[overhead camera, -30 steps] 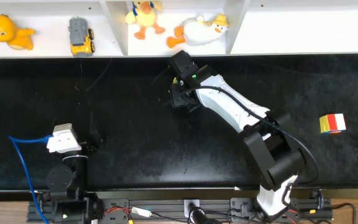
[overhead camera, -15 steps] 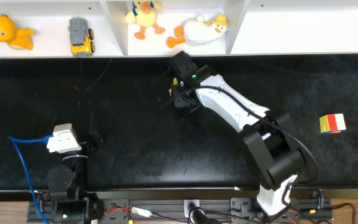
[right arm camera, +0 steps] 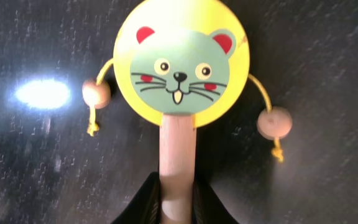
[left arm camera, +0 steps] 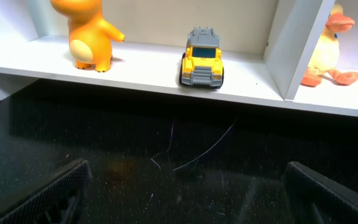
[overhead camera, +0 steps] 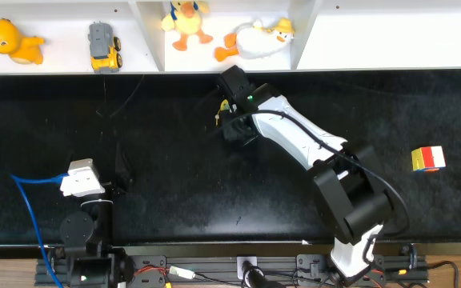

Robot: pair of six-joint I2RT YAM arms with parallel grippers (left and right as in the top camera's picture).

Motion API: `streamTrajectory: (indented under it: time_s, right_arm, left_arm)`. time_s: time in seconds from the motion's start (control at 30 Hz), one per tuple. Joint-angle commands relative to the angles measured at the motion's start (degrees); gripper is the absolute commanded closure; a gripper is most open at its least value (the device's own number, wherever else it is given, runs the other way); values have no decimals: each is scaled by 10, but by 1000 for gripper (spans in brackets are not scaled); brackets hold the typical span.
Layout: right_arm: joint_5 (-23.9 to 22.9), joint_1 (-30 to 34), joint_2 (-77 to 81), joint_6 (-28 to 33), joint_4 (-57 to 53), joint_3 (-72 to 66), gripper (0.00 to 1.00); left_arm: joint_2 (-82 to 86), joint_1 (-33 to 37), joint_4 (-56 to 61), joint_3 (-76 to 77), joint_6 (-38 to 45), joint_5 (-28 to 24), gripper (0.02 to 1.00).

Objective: Store Toys

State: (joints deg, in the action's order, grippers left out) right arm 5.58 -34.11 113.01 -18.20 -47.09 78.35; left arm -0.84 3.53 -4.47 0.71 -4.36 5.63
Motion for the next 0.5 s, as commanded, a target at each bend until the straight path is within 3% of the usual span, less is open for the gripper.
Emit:
streamTrajectory:
  time_s: [0.03,0.2,0.5]
  right_arm:
    - [82,0,12,7,-66,53,956]
    - [69,0,-8,10,-195,130,954]
    - [-36,38,-149,8,-302,129,954]
  left_arm:
    - [7,6,1,-2,-2,-4,20]
    - [7,6,1,-2,-2,-4,20]
    - [7,6,1,-2,-2,-4,20]
